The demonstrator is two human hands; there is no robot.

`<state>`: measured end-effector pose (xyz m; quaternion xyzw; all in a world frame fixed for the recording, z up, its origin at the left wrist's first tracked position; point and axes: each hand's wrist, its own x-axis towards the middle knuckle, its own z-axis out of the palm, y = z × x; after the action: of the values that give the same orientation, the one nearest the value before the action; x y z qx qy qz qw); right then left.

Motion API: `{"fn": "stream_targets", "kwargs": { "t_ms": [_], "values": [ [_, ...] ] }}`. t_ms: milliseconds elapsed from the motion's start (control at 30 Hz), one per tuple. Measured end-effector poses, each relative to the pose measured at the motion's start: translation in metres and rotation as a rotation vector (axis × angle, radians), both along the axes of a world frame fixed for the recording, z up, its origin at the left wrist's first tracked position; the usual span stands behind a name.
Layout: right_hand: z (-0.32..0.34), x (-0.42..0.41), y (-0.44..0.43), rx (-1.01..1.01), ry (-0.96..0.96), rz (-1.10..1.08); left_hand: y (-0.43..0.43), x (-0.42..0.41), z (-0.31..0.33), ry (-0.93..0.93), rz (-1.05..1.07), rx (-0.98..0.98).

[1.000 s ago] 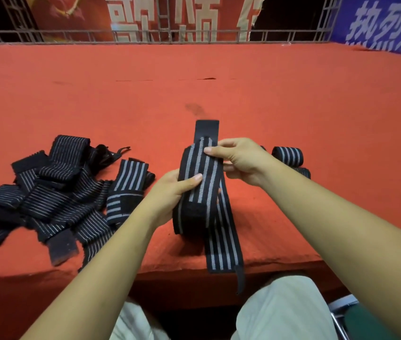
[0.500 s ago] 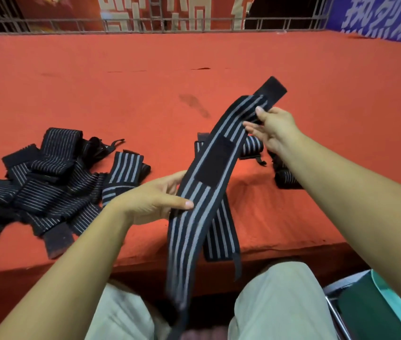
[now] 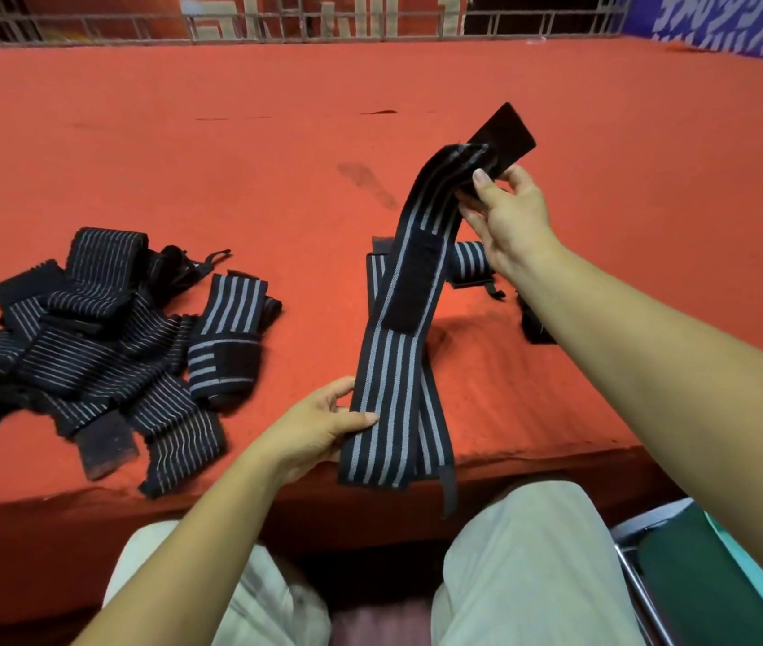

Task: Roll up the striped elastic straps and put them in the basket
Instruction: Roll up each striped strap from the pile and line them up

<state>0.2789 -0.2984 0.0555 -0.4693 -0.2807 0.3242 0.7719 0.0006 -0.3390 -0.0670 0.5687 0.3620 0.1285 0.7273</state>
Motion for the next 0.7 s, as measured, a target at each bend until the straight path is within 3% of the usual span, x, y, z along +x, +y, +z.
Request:
{"fn": "stream_targets", "kwargs": {
  "t_ms": [200,267,367,433,467,600,700],
  "values": [
    [-0.002,-0.009,-0.005,-0.069,-0.108,0.055,0.002,0.000,-0.007,0.016,0.108,0.020],
    [0.000,-0.014,-0.009,-0.175,-0.317,0.005,0.008,0.001,-0.014,0.082,0.293,0.191],
    [0.003,-0.023,-0.015,-0.318,-0.615,-0.035,0.019,0.001,-0.014,0.283,0.564,0.704],
    [0.007,-0.036,-0.019,-0.417,-0.662,0.005,0.020,0.006,0.002,0.297,0.554,0.996],
    [0.009,-0.043,-0.021,-0.451,-0.655,0.042,0.020,0.012,0.012,0.241,0.506,1.046],
    [0.016,-0.074,-0.030,-0.481,-0.568,0.214,0.031,0.044,0.043,0.122,0.350,1.037],
    [0.024,-0.089,-0.042,-0.465,-0.579,0.365,0.040,0.055,0.055,0.019,0.356,1.053]
  ]
}}
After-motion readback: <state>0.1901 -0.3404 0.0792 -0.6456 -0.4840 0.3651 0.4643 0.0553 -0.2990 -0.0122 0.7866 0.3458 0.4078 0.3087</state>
